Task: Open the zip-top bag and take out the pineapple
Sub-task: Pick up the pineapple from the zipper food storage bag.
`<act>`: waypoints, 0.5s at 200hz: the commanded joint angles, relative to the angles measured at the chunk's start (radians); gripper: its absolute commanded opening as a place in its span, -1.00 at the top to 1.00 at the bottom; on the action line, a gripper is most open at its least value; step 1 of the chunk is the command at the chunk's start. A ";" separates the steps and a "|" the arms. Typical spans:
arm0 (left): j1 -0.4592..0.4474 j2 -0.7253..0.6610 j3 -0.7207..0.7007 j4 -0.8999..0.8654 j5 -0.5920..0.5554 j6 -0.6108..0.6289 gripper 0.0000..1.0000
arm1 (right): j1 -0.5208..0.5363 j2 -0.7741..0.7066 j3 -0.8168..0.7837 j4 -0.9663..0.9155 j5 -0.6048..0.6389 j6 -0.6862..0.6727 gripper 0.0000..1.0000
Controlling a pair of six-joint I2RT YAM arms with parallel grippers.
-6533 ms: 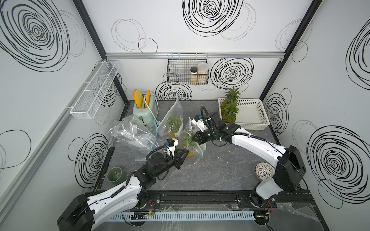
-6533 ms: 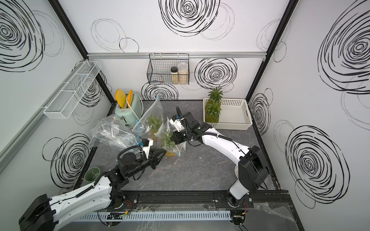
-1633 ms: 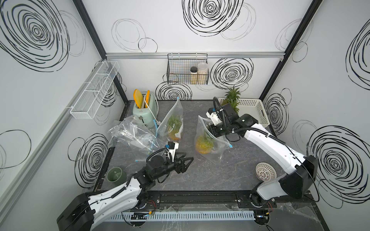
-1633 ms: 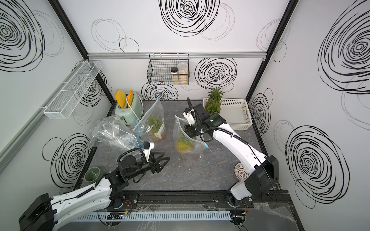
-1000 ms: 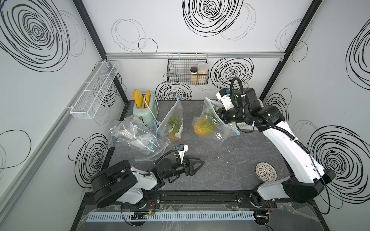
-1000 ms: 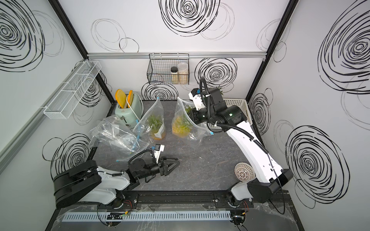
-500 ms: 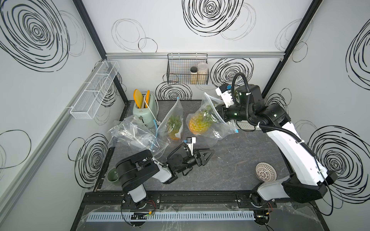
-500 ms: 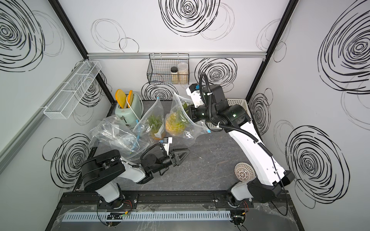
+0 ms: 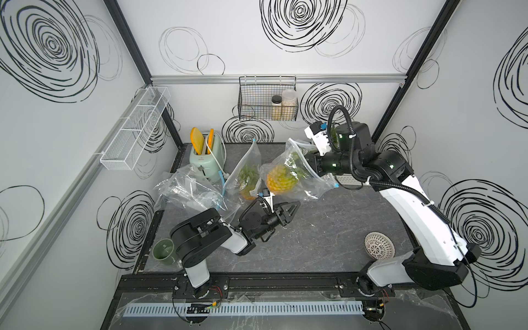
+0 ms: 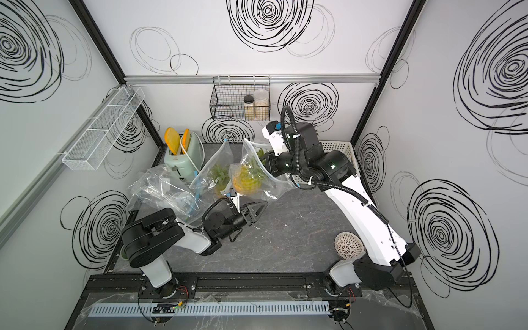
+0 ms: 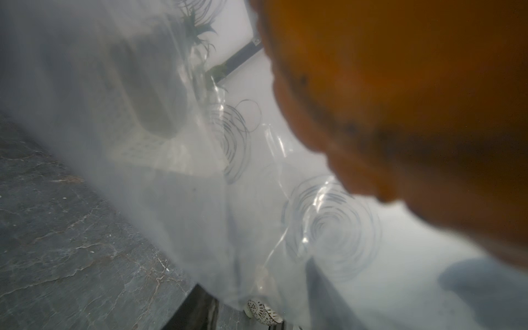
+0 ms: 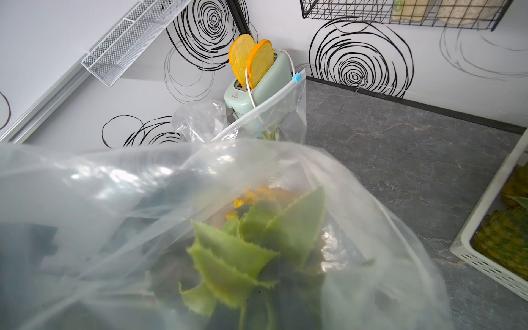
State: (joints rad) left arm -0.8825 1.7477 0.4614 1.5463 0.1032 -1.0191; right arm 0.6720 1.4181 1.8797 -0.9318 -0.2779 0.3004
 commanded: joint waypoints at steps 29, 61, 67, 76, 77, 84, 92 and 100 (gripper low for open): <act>0.005 0.010 0.025 0.268 0.003 0.009 0.87 | 0.005 -0.059 -0.008 0.074 0.003 0.008 1.00; 0.023 0.001 -0.026 0.268 -0.025 0.021 1.00 | 0.003 -0.070 0.001 0.067 0.006 0.001 1.00; 0.026 -0.003 -0.038 0.267 -0.030 0.027 1.00 | 0.003 -0.072 0.003 0.064 0.005 -0.002 1.00; 0.034 -0.011 -0.056 0.250 -0.038 0.024 1.00 | 0.003 -0.074 0.008 0.058 0.007 -0.005 1.00; 0.036 -0.012 -0.058 0.247 -0.041 0.023 1.00 | 0.003 -0.075 0.009 0.056 0.007 -0.005 1.00; 0.045 -0.023 -0.073 0.219 -0.052 0.021 1.00 | 0.003 -0.076 0.016 0.048 0.010 -0.007 1.00; 0.055 -0.041 -0.089 0.176 -0.062 0.025 1.00 | 0.003 -0.082 0.023 0.042 0.011 -0.009 1.00; 0.065 -0.068 -0.101 0.127 -0.068 0.042 1.00 | 0.003 -0.091 0.025 0.037 0.011 -0.013 1.00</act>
State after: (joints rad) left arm -0.8482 1.7432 0.3988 1.5566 0.0811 -1.0027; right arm 0.6720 1.3899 1.8664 -0.9363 -0.2653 0.3004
